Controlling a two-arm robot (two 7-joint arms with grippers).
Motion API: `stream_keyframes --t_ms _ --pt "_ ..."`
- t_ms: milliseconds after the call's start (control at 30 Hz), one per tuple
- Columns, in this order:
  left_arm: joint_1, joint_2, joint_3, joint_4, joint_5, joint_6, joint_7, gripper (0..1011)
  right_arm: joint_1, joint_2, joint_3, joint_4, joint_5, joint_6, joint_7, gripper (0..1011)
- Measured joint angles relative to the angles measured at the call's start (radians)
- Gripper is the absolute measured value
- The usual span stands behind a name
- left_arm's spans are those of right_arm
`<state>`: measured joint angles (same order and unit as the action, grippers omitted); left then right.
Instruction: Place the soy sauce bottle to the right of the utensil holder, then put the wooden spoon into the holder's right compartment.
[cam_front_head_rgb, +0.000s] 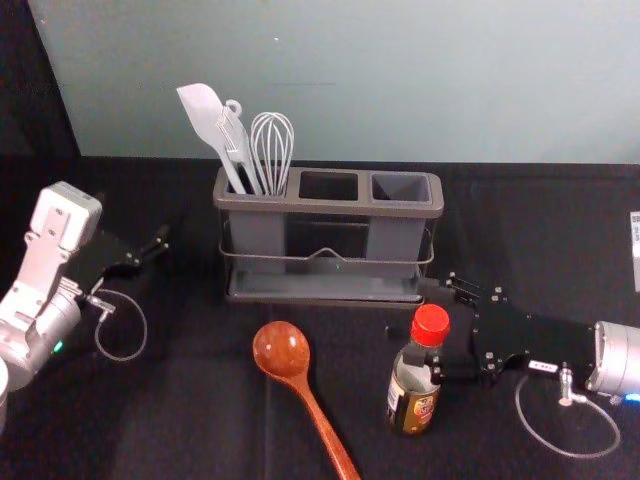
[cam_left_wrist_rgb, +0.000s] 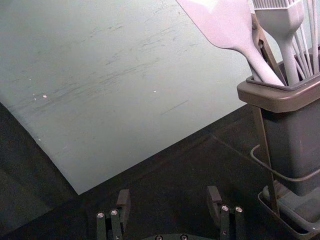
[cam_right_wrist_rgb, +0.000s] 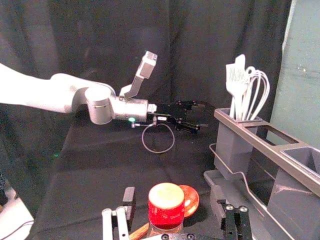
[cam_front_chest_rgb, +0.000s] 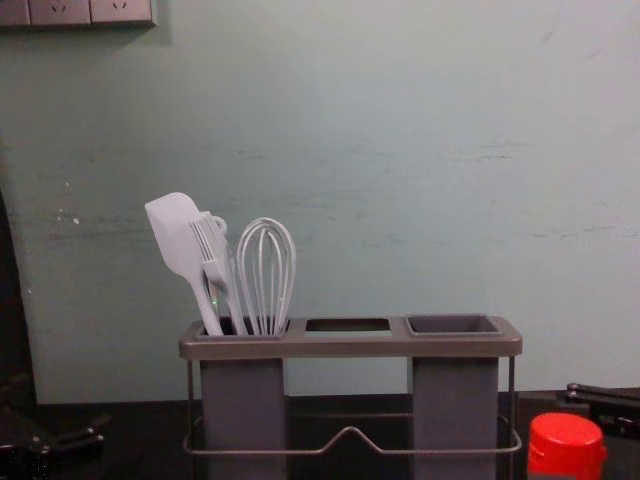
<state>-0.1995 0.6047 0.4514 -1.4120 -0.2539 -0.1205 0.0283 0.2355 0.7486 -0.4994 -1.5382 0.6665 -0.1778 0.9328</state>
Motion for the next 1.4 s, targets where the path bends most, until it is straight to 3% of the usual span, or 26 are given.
stream_keyframes --t_ms 300,700,1033,1400 --pt "0.0 0.0 0.0 0.0 0.0 0.0 0.0 1005 -0.001 0.001 0.001 -0.001 0.0 0.0 0.001 776" --pt "0.0 0.0 0.0 0.0 0.0 0.0 0.0 1005 -0.001 0.001 0.002 -0.002 0.0 0.0 0.002 392" --pt "0.0 0.0 0.0 0.0 0.0 0.0 0.0 1005 -0.008 0.007 0.009 -0.01 0.0 -0.013 -0.001 385" --pt "0.0 0.0 0.0 0.0 0.0 0.0 0.0 1005 -0.05 0.05 0.099 -0.026 -0.003 -0.032 -0.1 385"
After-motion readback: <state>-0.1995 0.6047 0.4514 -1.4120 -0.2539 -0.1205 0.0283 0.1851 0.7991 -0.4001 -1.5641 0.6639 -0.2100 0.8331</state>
